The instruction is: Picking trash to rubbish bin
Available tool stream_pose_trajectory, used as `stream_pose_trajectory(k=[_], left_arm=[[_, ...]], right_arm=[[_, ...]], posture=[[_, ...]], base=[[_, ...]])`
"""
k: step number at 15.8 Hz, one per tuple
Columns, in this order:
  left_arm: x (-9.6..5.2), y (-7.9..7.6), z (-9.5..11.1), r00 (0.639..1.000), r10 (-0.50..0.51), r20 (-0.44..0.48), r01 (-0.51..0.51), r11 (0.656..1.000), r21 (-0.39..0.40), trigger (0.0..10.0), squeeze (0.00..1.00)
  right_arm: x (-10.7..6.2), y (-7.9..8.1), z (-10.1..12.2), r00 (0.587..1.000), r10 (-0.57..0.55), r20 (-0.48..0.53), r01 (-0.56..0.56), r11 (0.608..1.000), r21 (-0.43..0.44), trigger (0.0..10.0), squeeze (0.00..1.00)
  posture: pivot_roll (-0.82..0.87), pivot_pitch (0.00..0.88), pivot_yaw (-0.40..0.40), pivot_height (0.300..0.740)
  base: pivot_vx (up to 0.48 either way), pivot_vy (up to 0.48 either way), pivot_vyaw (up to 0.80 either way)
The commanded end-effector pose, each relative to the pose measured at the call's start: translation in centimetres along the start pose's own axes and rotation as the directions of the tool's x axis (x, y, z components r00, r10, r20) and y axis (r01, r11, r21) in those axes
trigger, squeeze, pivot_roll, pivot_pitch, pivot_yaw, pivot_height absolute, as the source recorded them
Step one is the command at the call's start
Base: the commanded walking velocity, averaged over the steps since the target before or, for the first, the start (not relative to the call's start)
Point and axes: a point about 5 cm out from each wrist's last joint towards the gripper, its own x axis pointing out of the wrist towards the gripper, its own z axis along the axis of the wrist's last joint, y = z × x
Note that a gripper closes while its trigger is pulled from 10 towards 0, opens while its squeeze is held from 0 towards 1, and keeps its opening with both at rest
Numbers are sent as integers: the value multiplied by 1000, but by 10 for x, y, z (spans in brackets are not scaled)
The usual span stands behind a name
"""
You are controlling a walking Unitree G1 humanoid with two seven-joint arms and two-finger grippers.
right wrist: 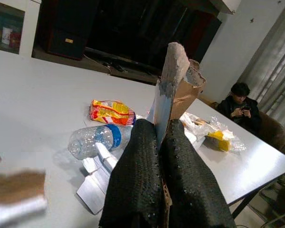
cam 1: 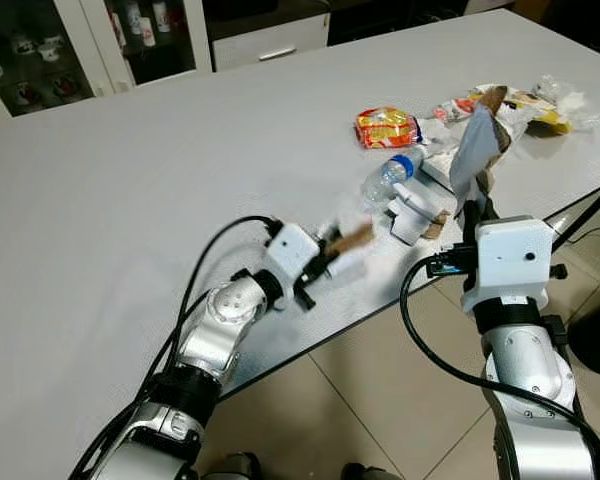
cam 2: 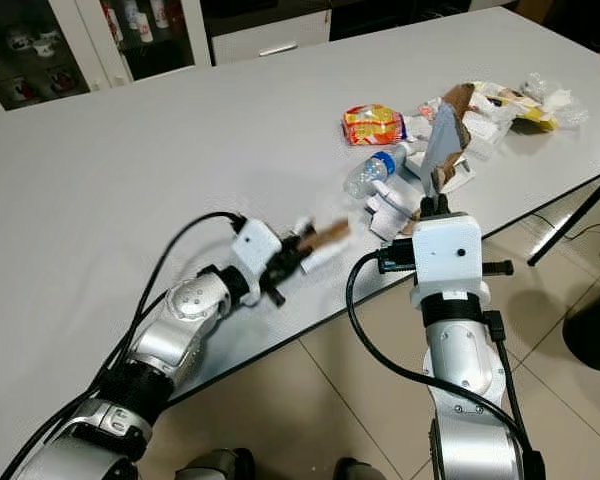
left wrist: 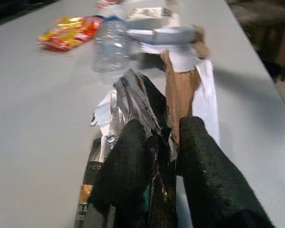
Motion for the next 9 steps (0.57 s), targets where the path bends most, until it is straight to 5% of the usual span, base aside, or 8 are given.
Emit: stream_pose_trajectory(k=[1, 6, 7, 8, 9], left_arm=[[4, -1, 2, 999, -35, -21, 36, 999, 32, 10000, 1000], [7, 8, 8, 999, -9, -41, 13, 996, 88, 10000, 1000], [7, 10, 7, 999, -1, -50, 6, 996, 94, 10000, 663], [7, 11, 7, 998, 3, -57, 3, 995, 98, 10000, 663], [5, 12, 5, 998, -9, -70, 16, 995, 100, 10000, 0]], right_arm=[[-2, -4, 1, 1000, -14, 5, 14, 1000, -6, 10000, 0], [-1, -3, 0, 1000, -17, 4, 17, 1000, -7, 10000, 0], [-1, -3, 0, 1000, -16, 4, 16, 1000, -7, 10000, 0], [-1, -3, 0, 1000, -16, 4, 16, 1000, -7, 10000, 0], [-1, -3, 0, 1000, -13, 3, 13, 1000, -6, 10000, 0]], posture=[[92, 98, -2, 740], [94, 93, 2, 740], [94, 93, 2, 740], [98, 96, 0, 740], [98, 96, 0, 740]], base=[[0, 0, 0], [0, 0, 0], [0, 0, 0], [0, 0, 0], [0, 0, 0]])
